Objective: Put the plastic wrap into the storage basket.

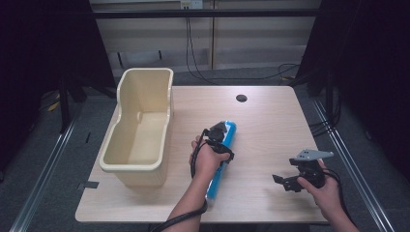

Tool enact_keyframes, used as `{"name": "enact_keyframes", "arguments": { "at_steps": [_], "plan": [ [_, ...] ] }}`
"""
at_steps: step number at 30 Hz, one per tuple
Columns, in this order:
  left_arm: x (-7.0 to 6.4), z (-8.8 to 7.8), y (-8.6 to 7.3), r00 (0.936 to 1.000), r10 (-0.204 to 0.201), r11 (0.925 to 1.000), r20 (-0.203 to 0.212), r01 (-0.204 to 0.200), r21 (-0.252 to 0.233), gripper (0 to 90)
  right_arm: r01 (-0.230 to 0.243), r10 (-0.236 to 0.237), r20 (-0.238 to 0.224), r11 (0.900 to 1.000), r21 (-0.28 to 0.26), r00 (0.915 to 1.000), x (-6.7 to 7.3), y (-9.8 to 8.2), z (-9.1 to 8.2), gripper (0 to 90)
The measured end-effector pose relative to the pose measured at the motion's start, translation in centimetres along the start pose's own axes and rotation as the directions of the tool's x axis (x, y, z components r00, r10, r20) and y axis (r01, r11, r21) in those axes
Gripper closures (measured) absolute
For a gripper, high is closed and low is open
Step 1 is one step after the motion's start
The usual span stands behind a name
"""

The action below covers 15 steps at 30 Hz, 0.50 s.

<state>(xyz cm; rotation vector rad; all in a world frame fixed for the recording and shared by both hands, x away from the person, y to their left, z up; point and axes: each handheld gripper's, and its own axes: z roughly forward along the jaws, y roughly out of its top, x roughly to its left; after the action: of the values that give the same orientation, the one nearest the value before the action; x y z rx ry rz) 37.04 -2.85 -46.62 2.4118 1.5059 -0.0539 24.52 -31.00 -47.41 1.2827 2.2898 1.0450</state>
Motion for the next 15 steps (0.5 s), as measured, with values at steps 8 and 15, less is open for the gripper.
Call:
{"name": "enact_keyframes", "arguments": {
  "at_steps": [8, 15],
  "plan": [
    [0.06, 0.23, -0.21, 0.9995, -0.031, 0.9995, 0.008, 0.031, 0.005, 31.8, 0.004, -0.004, 0.003, 1.0, 0.004, 1.0, 0.2, 0.09, 0.08, 4.5],
    [0.13, -0.46, 0.01, 0.9991, -0.037, 0.9986, 0.023, 0.036, 0.038, 32.1, 0.0, 0.0, 0.0, 1.0, 0.003, 1.0, 0.0, 0.04, 0.03, 4.5]
  ]
}}
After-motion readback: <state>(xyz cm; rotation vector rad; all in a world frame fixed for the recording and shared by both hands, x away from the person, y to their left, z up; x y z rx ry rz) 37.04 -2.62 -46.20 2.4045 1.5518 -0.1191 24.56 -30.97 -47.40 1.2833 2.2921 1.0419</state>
